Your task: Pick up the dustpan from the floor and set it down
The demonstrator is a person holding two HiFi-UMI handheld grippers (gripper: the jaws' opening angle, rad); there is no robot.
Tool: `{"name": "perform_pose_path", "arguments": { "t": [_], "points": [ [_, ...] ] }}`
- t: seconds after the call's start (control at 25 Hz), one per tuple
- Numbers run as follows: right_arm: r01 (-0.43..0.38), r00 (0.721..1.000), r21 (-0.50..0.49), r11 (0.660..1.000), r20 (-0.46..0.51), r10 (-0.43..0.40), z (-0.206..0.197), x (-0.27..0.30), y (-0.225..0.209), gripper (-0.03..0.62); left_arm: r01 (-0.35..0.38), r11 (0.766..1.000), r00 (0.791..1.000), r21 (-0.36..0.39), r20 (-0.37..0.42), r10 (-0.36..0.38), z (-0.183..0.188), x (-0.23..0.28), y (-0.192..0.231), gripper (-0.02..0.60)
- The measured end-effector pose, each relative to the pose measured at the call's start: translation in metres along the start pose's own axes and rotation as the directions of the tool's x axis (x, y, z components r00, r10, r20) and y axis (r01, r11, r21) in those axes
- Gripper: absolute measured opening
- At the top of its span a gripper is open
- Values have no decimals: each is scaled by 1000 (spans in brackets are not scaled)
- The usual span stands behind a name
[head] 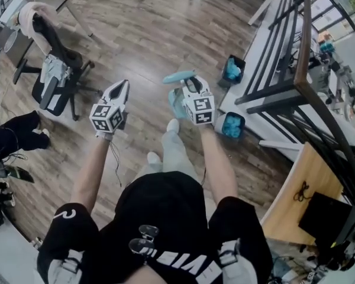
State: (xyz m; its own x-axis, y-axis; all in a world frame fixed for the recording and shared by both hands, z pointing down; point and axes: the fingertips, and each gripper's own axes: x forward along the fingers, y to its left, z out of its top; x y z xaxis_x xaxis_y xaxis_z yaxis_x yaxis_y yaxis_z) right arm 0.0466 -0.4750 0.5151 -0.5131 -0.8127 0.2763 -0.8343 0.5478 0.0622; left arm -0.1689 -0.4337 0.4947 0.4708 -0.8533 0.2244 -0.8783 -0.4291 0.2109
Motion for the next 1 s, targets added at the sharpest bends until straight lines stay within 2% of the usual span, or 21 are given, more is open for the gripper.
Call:
{"name": "perform_pose_path", "arguments": {
  "t": [0.16, 0.36, 0.64, 1.0],
  "points": [
    [-44, 998, 19, 999, -47, 44, -25, 43, -3, 84, -33, 999, 999, -20, -42, 32, -17, 26, 23, -3],
    [-74, 994, 20, 997, -77, 75, -58, 108, -15, 84, -25, 999, 997, -40, -69, 22, -36, 75, 45, -3],
    [-137, 981, 16, 990, -134, 138, -128, 199, -18, 84, -23, 996, 993, -82, -114, 13, -91, 129, 79, -3],
    [-185, 964, 7, 983, -192, 183, -227, 284, -14, 84, -72, 991, 990, -114, -131, 57, -169, 176, 135, -3]
  ]
}}
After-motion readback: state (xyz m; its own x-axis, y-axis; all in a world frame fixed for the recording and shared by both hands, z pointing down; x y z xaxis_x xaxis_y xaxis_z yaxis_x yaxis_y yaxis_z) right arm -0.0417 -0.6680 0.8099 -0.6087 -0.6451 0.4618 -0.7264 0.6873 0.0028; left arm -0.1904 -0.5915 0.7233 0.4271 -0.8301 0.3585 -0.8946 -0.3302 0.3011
